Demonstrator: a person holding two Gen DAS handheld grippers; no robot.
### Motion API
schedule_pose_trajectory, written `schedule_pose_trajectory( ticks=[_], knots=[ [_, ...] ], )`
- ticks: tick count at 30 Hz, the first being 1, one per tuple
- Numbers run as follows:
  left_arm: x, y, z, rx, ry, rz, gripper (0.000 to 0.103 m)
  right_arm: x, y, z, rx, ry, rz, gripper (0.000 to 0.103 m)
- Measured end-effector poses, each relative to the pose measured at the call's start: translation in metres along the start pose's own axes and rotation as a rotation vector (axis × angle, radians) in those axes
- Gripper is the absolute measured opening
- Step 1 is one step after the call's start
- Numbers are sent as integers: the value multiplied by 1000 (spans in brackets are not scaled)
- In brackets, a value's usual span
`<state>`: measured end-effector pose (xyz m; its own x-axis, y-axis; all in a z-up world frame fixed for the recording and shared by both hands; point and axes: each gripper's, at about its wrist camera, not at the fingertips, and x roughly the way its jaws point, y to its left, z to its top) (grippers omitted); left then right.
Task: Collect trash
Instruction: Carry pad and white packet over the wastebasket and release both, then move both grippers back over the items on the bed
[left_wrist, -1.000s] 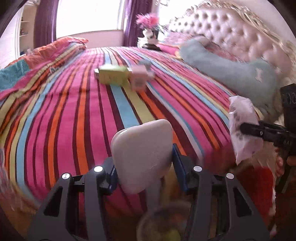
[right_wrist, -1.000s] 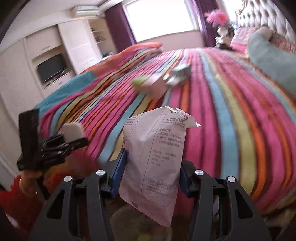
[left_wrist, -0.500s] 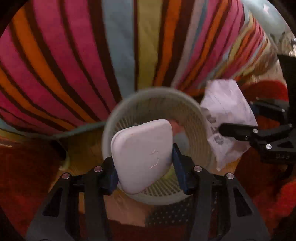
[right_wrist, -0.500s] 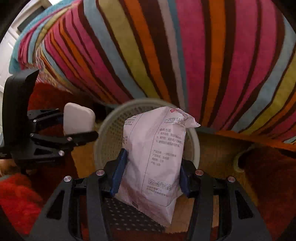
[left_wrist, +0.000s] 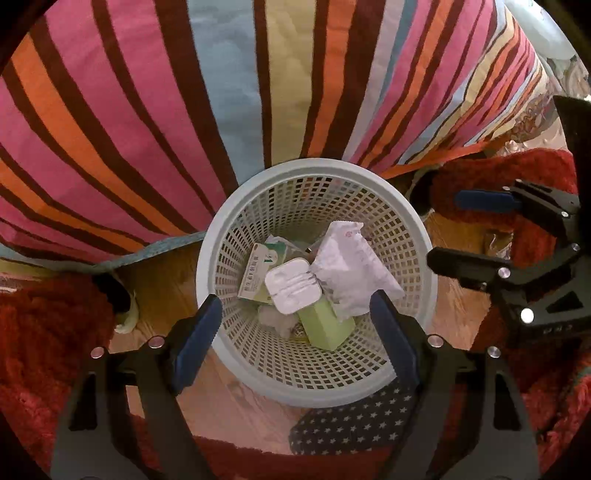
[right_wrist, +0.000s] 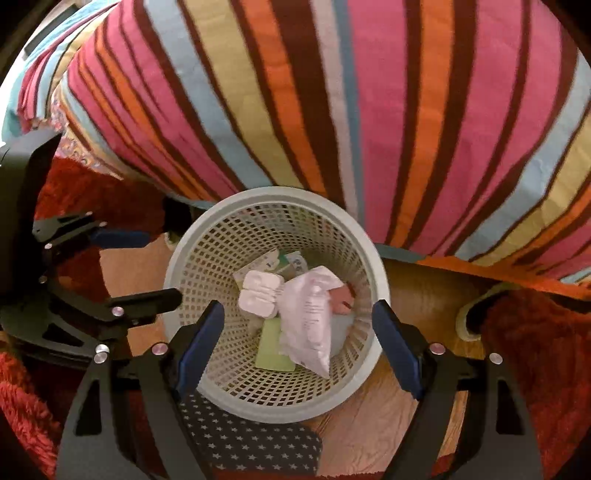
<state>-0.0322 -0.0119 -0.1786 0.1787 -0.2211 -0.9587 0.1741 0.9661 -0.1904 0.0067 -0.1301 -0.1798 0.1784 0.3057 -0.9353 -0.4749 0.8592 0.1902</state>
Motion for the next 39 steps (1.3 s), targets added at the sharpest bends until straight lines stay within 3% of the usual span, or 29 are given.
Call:
schedule_pose_trajectory(
  ticks=[6,9,12,14,16,19,20,22,24,28,33,35,39],
  knots=[
    [-9,5,1,-29,-48,-6,86,-9,-1,-3,5,-42,-48,78],
    [-34,5,5,-37,-128,-18,86,-35,4,-1,-17,-147,-65,78],
    [-88,10,19,-48,-234,-57,86,-77,15,10,-60,-292,-63,78],
    [-136,22,41,-39,-354,-47,86,-115,20,29,-79,-414,-69,78],
    [-174,43,73,-49,-464,27,86,-143,23,55,-110,-524,-93,78],
    [-213,93,145,-199,-585,125,86,-167,25,117,-146,-672,-166,82],
    [-222,110,172,-259,-601,103,86,-169,26,139,-152,-708,-191,82],
    [-233,137,225,-379,-610,71,86,-165,26,192,-169,-736,-237,82],
    [-237,154,274,-452,-603,49,86,-150,24,243,-183,-704,-248,82],
    [-227,169,366,-566,-486,20,86,-111,21,322,-182,-622,-295,82],
    [-202,174,420,-614,-361,-11,86,-97,15,356,-164,-595,-273,83],
    [-192,179,428,-645,-334,-7,86,-96,14,362,-169,-592,-267,83],
    [-178,190,439,-727,-313,-71,86,-93,17,376,-182,-575,-277,82]
  ],
)
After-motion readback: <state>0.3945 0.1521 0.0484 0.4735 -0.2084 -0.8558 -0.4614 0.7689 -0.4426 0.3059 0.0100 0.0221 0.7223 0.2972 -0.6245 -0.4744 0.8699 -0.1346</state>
